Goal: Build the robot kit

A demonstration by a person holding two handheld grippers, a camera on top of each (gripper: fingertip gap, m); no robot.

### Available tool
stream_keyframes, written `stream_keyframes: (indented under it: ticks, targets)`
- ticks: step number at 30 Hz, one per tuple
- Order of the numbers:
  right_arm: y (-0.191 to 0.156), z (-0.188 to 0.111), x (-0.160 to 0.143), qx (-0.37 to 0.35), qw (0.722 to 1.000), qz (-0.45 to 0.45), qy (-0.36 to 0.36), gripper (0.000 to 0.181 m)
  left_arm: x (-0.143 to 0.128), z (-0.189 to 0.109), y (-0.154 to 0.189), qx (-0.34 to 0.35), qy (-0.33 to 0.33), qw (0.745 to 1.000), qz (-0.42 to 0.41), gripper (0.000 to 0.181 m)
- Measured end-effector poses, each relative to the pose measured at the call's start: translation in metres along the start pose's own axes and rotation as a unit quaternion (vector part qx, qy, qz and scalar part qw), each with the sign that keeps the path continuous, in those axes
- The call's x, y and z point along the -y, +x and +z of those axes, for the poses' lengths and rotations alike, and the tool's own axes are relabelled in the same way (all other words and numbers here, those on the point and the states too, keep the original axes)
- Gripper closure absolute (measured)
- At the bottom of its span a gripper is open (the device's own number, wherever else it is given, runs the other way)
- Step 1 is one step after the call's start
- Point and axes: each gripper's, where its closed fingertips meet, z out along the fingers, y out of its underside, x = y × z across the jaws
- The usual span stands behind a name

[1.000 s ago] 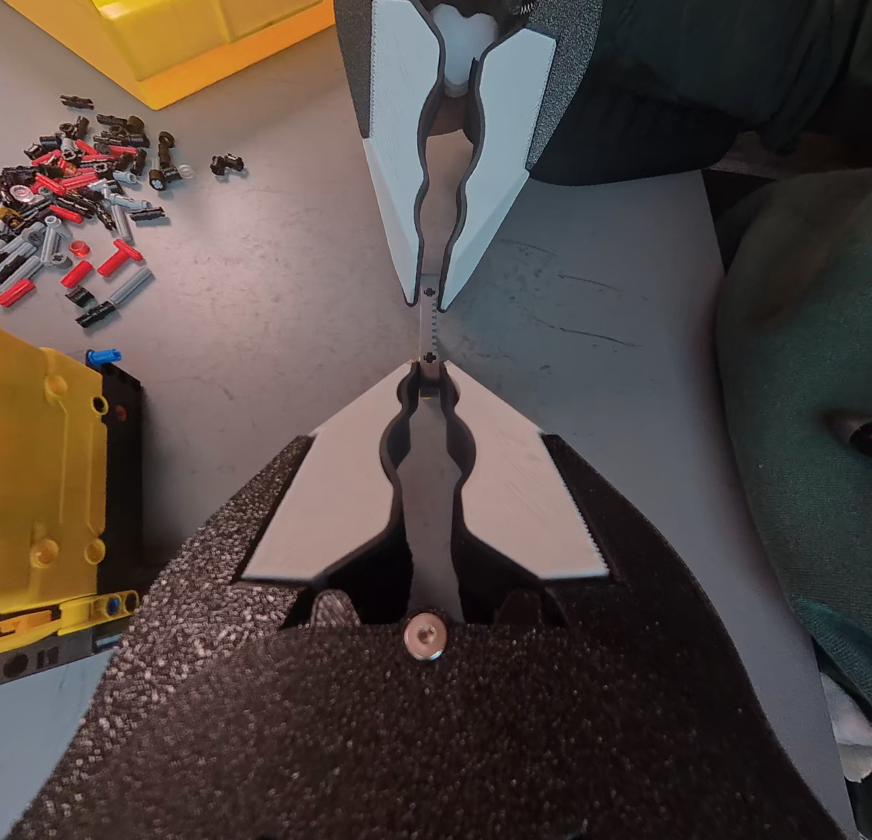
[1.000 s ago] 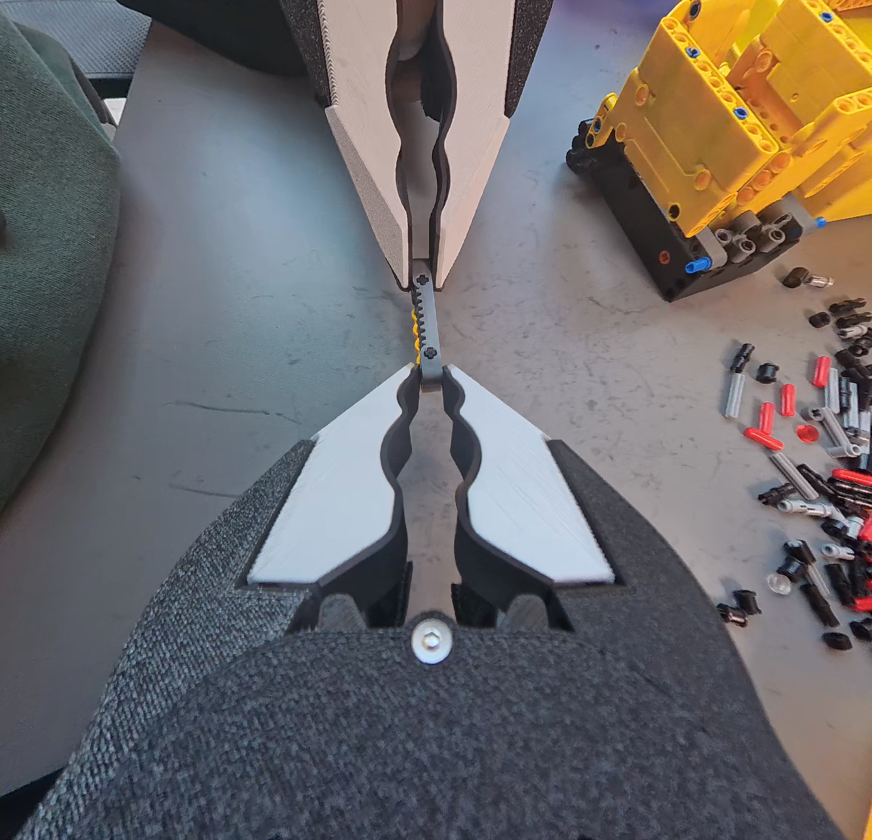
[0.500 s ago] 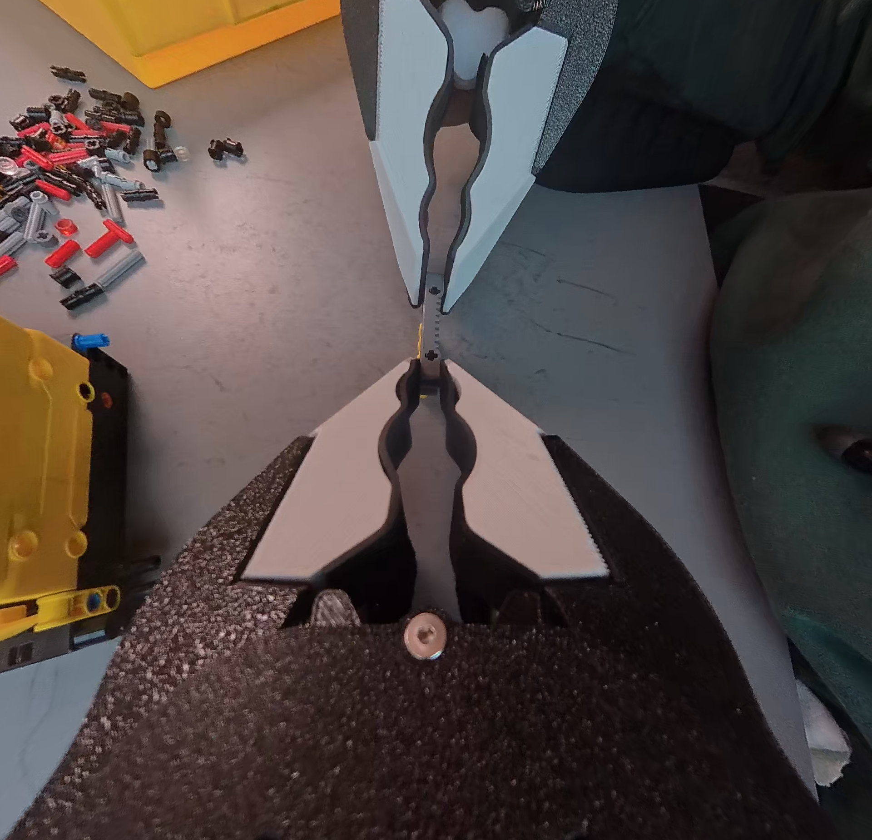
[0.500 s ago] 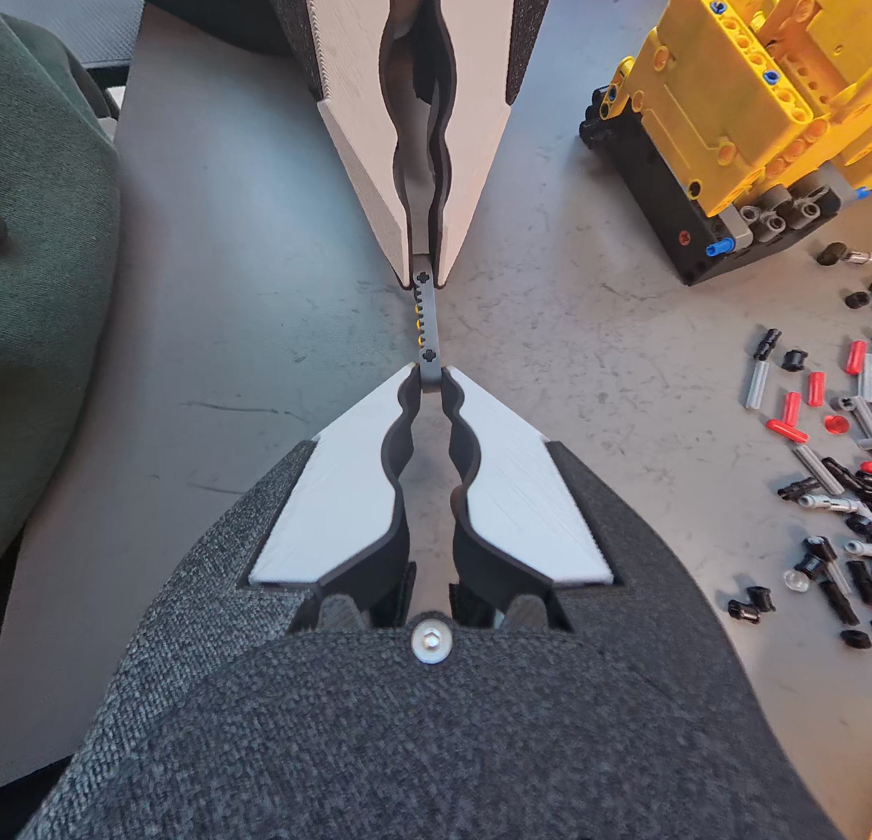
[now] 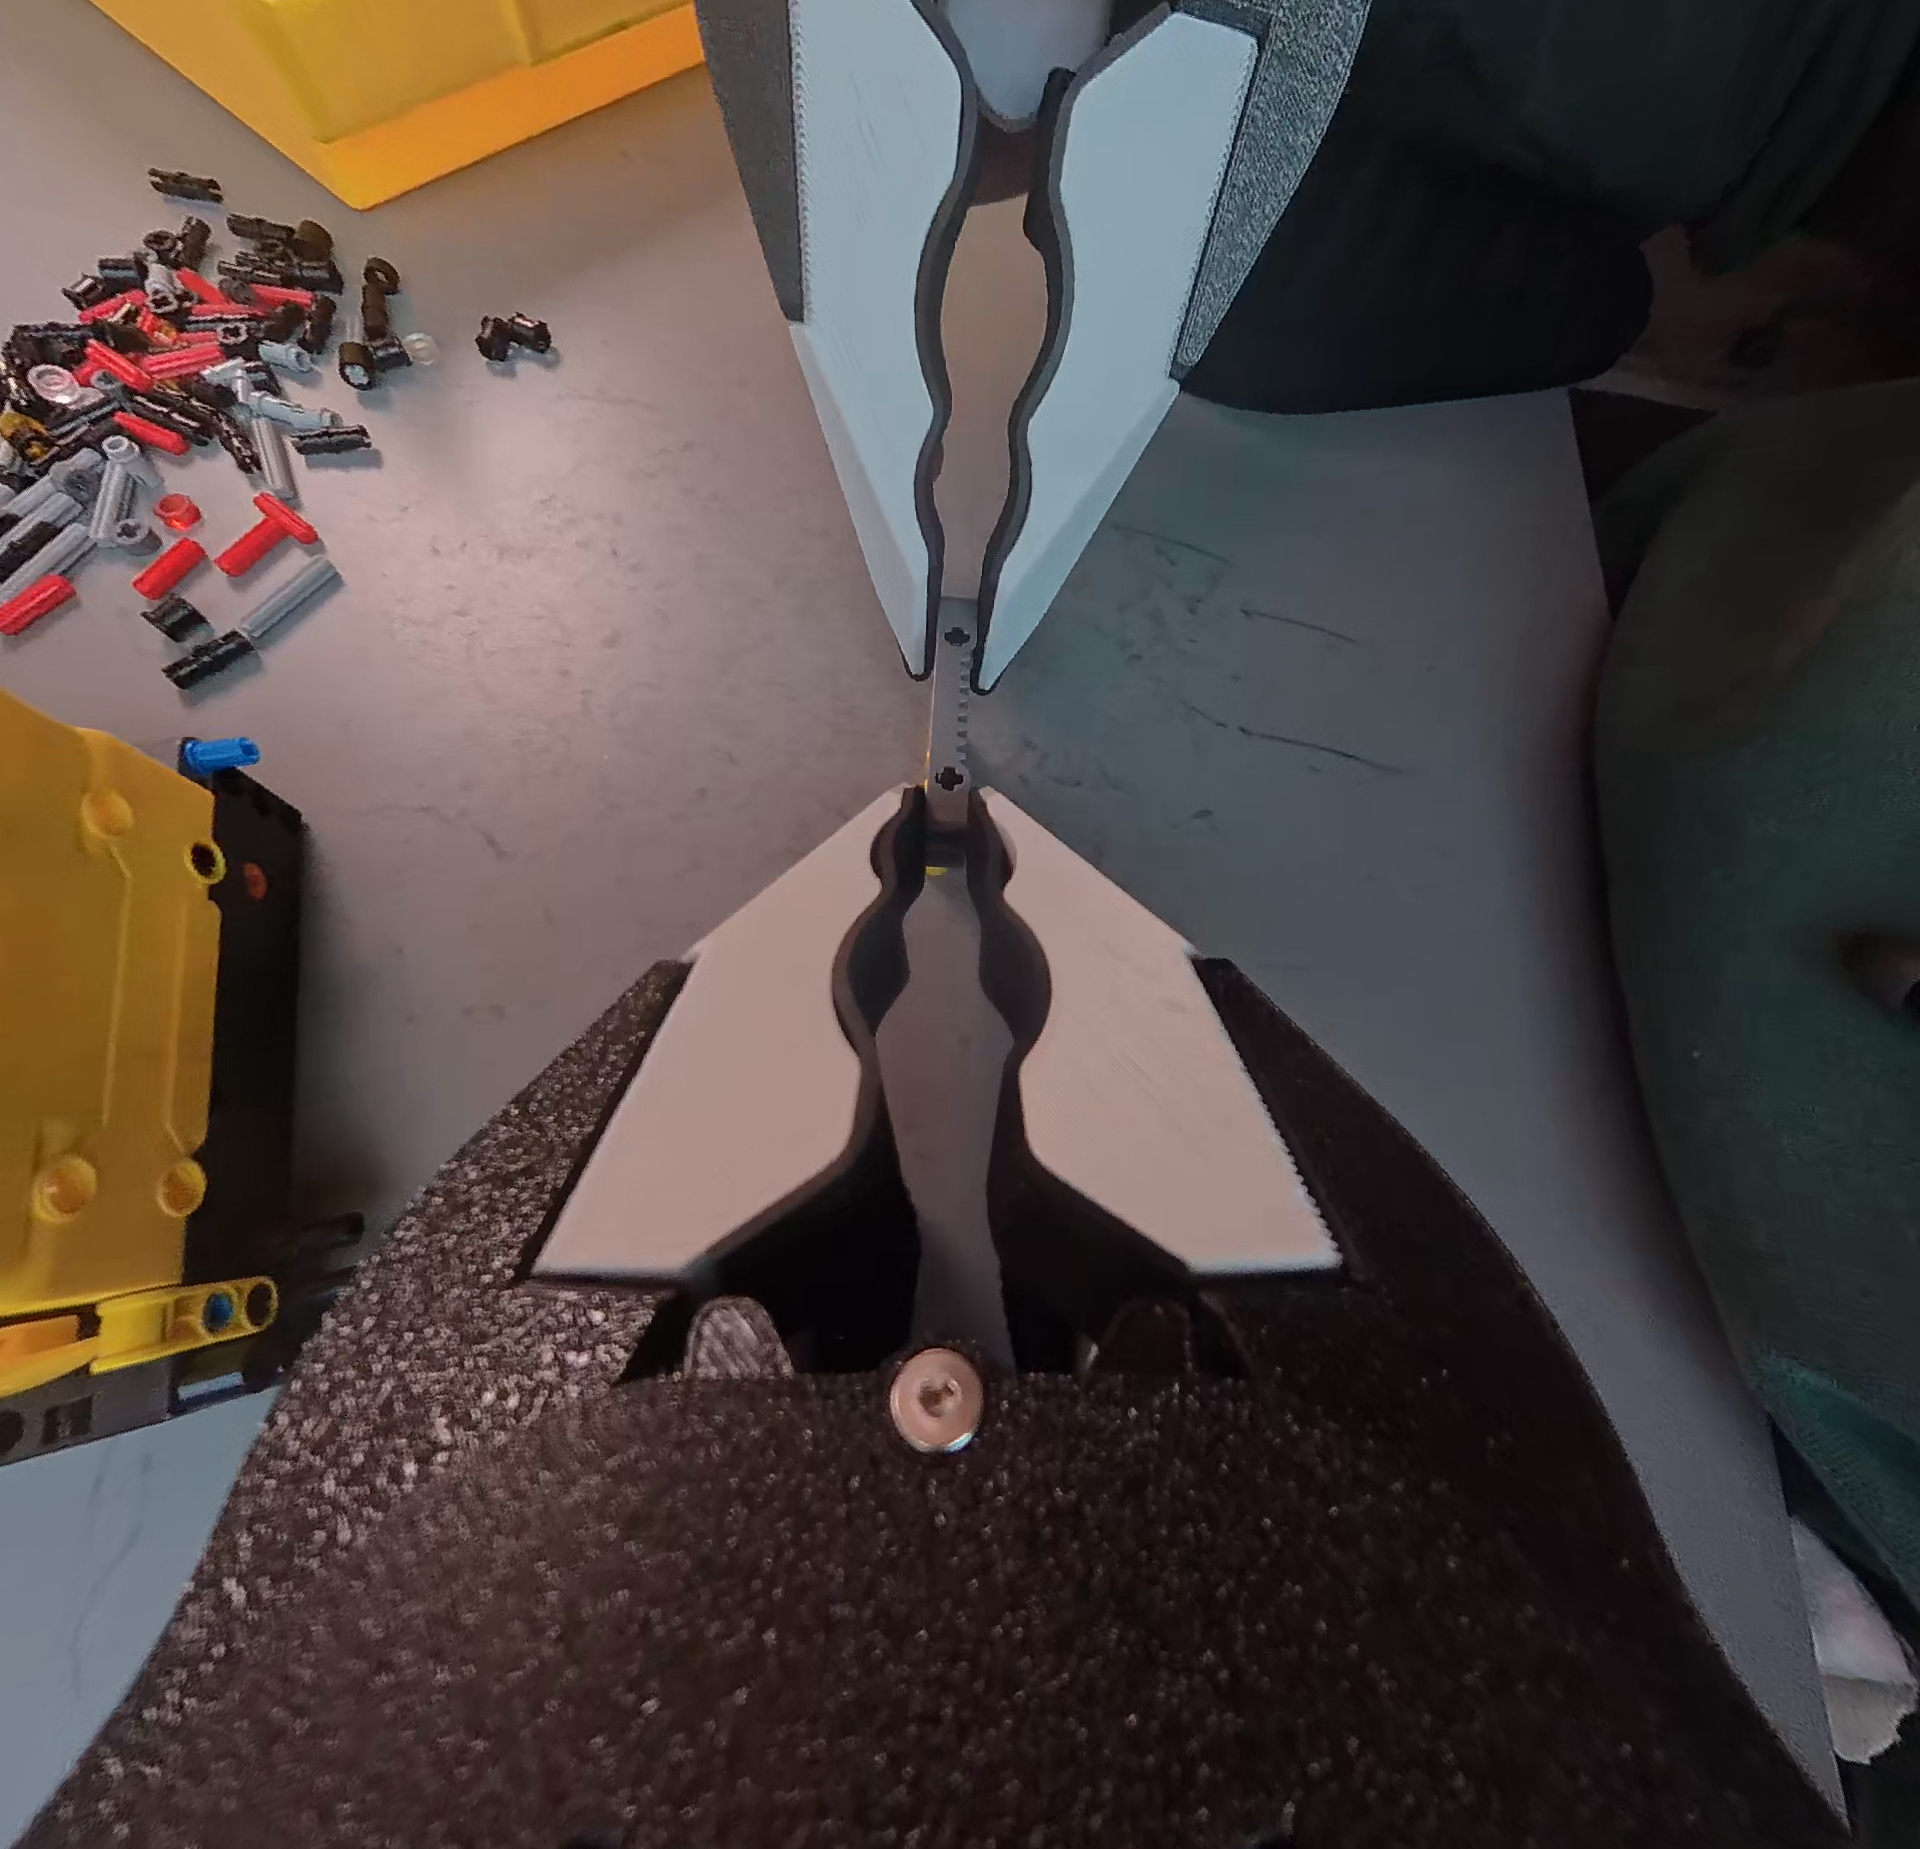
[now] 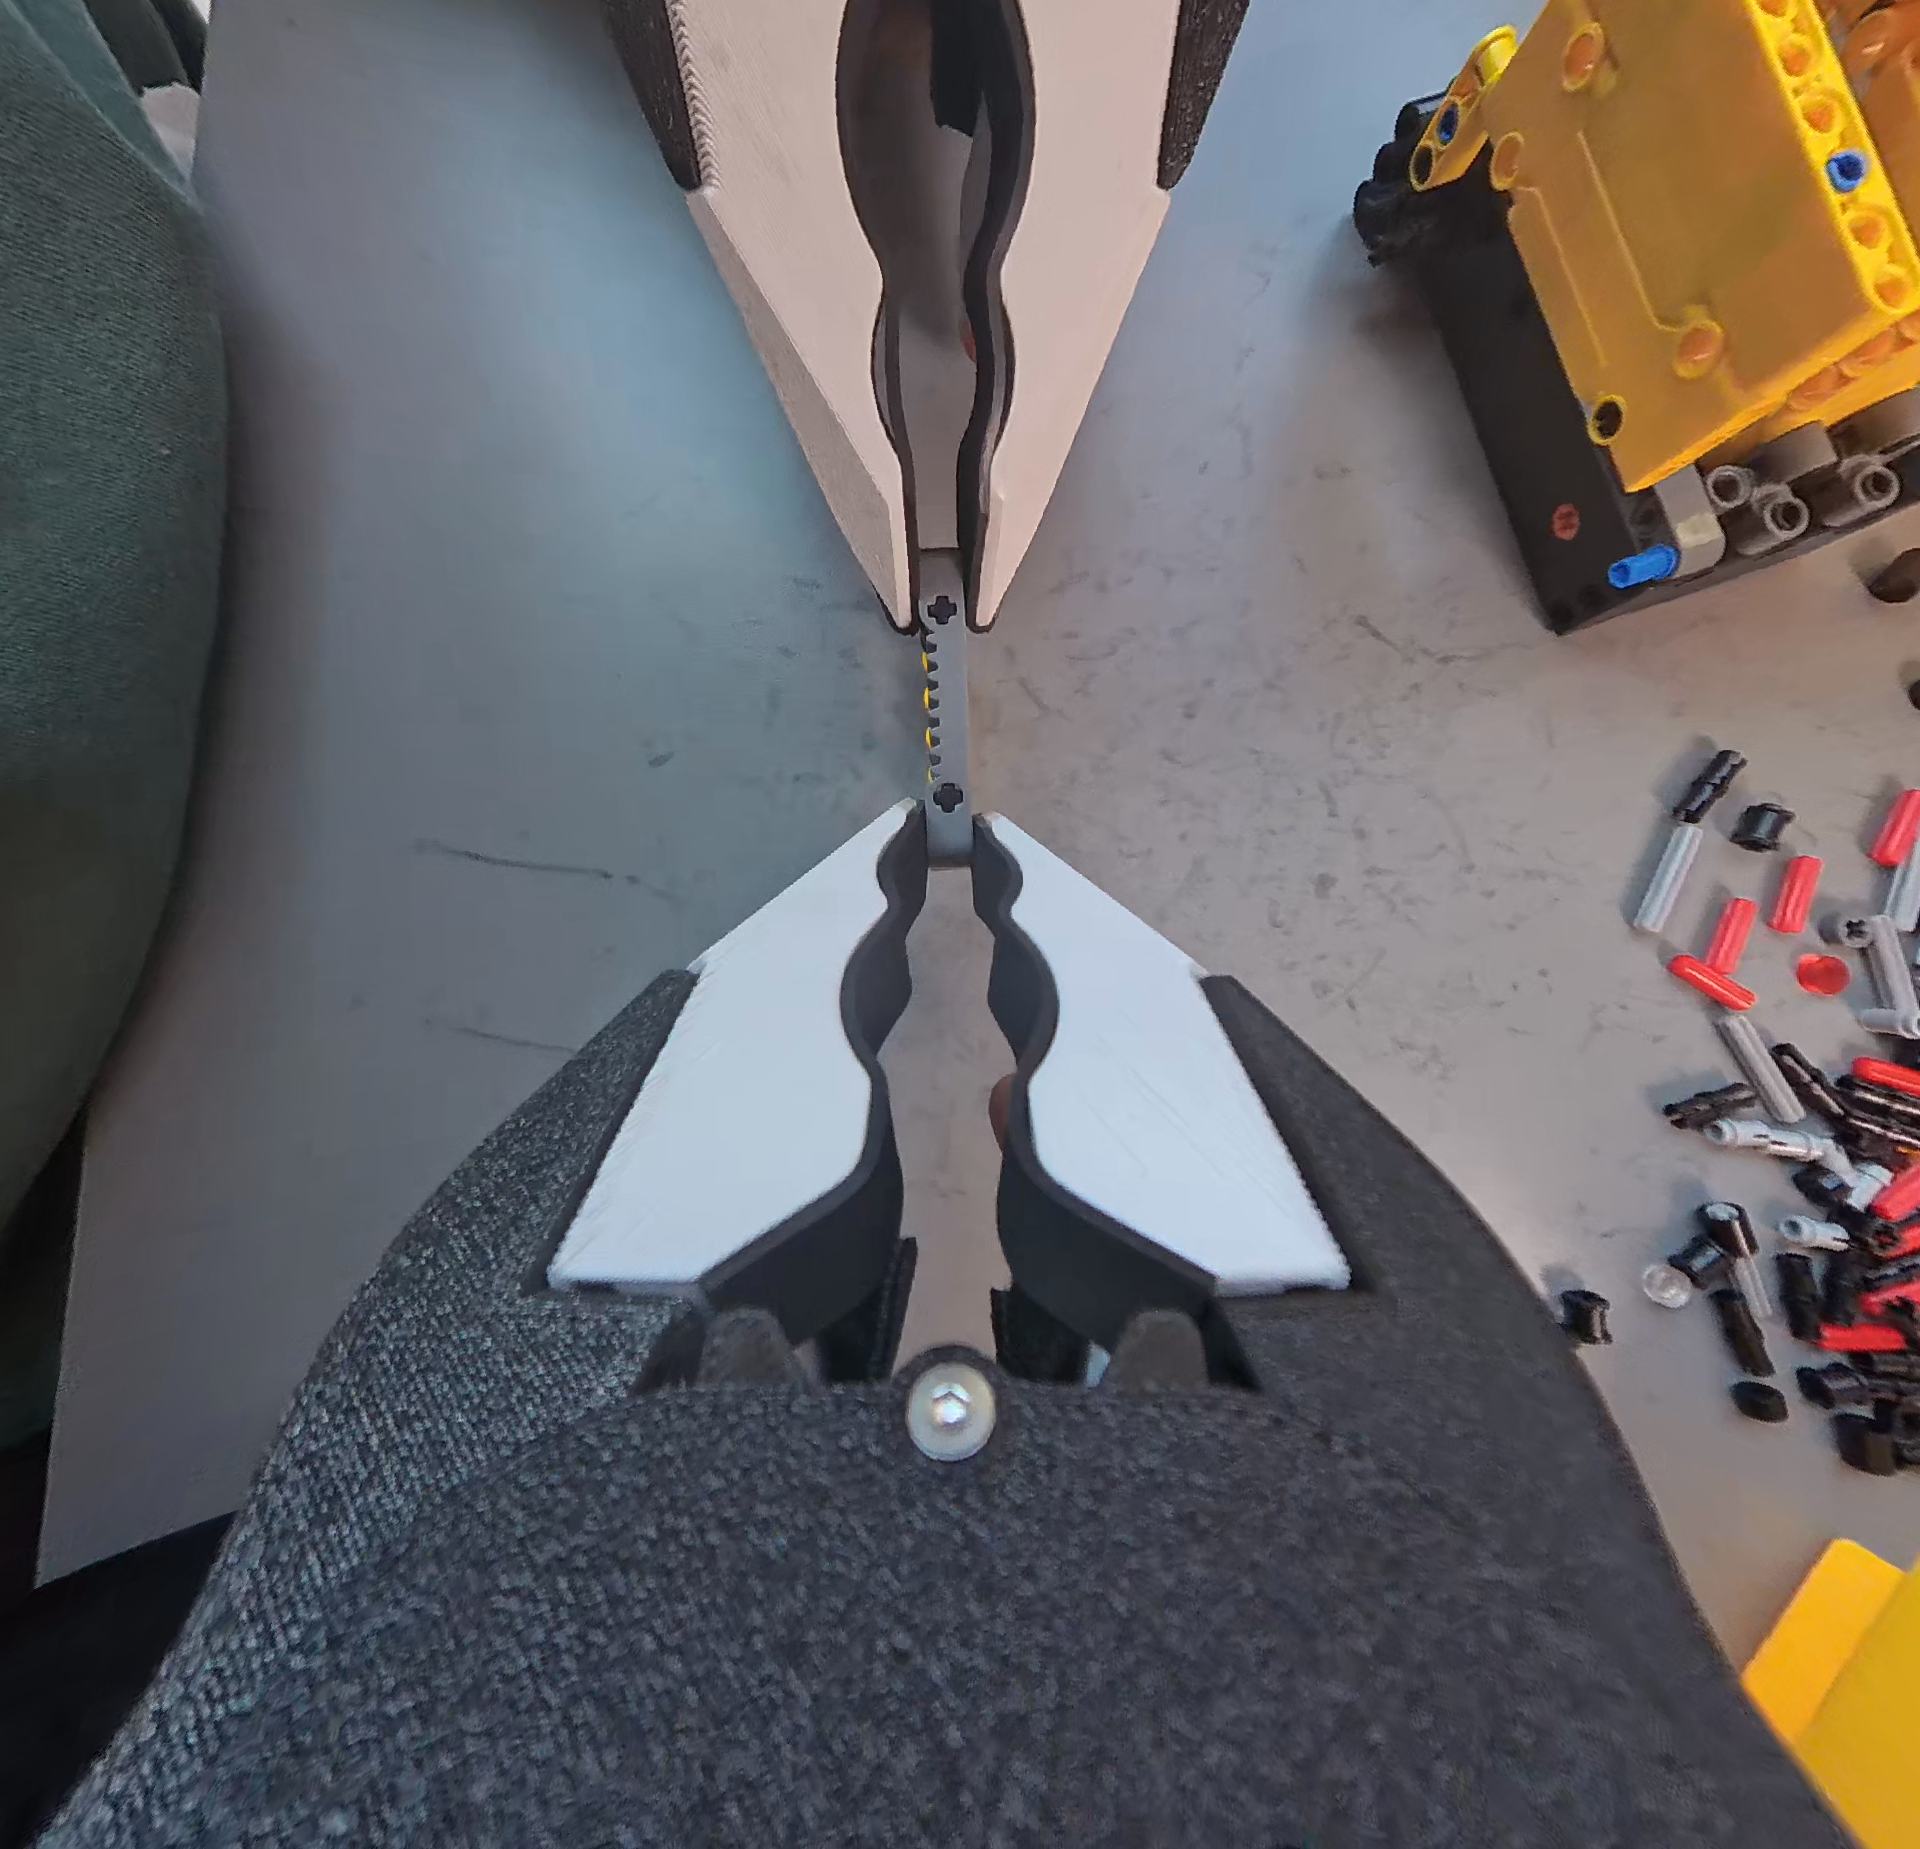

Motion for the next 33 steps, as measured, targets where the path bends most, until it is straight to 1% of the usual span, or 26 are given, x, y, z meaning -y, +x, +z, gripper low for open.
stream_keyframes:
  ticks: [5,8,9,10,12,14,15,17,19,20,22,24,26,28,31,33]
  targets:
    - [0.001,0.0,0.0,-0.002,1.0,-0.001,0.009,0.174,0.0,0.0,-0.001,-0.002,0.002,1.0,-0.002,0.174]
    - [0.007,0.001,0.005,-0.03,0.998,-0.014,0.05,0.171,0.001,-0.002,-0.005,-0.005,0.005,1.0,-0.02,0.174]
    - [0.007,0.0,0.007,-0.03,0.997,-0.014,0.065,0.171,0.001,-0.003,-0.006,-0.012,0.01,1.0,-0.027,0.174]
    - [0.007,-0.002,0.01,-0.028,0.996,-0.011,0.08,0.171,0.004,-0.005,-0.006,-0.022,0.021,0.999,-0.037,0.174]
    - [0.01,-0.012,0.019,-0.038,0.992,-0.012,0.119,0.167,0.014,-0.012,-0.007,-0.051,0.058,0.994,-0.084,0.174]
    - [0.012,-0.028,0.034,-0.057,0.982,-0.04,0.173,0.156,0.026,-0.023,-0.008,-0.096,0.103,0.979,-0.146,0.174]
    - [0.009,-0.034,0.039,-0.064,0.977,-0.06,0.195,0.149,0.032,-0.029,-0.007,-0.128,0.124,0.967,-0.182,0.174]
    - [0.01,-0.041,0.046,-0.105,0.966,-0.103,0.212,0.137,0.038,-0.038,-0.008,-0.179,0.156,0.938,-0.251,0.174]
    - [0.006,-0.039,0.053,-0.125,0.959,-0.135,0.217,0.127,0.038,-0.04,-0.009,-0.213,0.167,0.914,-0.301,0.175]
    - [0.005,-0.037,0.057,-0.136,0.956,-0.146,0.212,0.124,0.037,-0.04,-0.008,-0.226,0.169,0.906,-0.317,0.175]
    - [0.008,-0.028,0.056,-0.164,0.955,-0.174,0.175,0.125,0.035,-0.036,-0.008,-0.23,0.16,0.9,-0.333,0.175]
    - [0.01,-0.018,0.05,-0.184,0.954,-0.201,0.126,0.132,0.033,-0.032,-0.007,-0.227,0.147,0.901,-0.339,0.175]
    - [0.013,-0.009,0.043,-0.197,0.953,-0.217,0.081,0.142,0.03,-0.028,-0.006,-0.221,0.135,0.903,-0.342,0.175]
    - [0.016,-0.001,0.035,-0.208,0.949,-0.236,0.033,0.146,0.026,-0.024,-0.006,-0.212,0.122,0.907,-0.343,0.175]
    - [0.015,0.003,0.032,-0.198,0.955,-0.22,0.012,0.148,0.023,-0.021,-0.008,-0.206,0.115,0.907,-0.35,0.175]
    - [0.016,0.005,0.03,-0.201,0.955,-0.218,0.005,0.148,0.022,-0.019,-0.009,-0.194,0.111,0.911,-0.348,0.175]
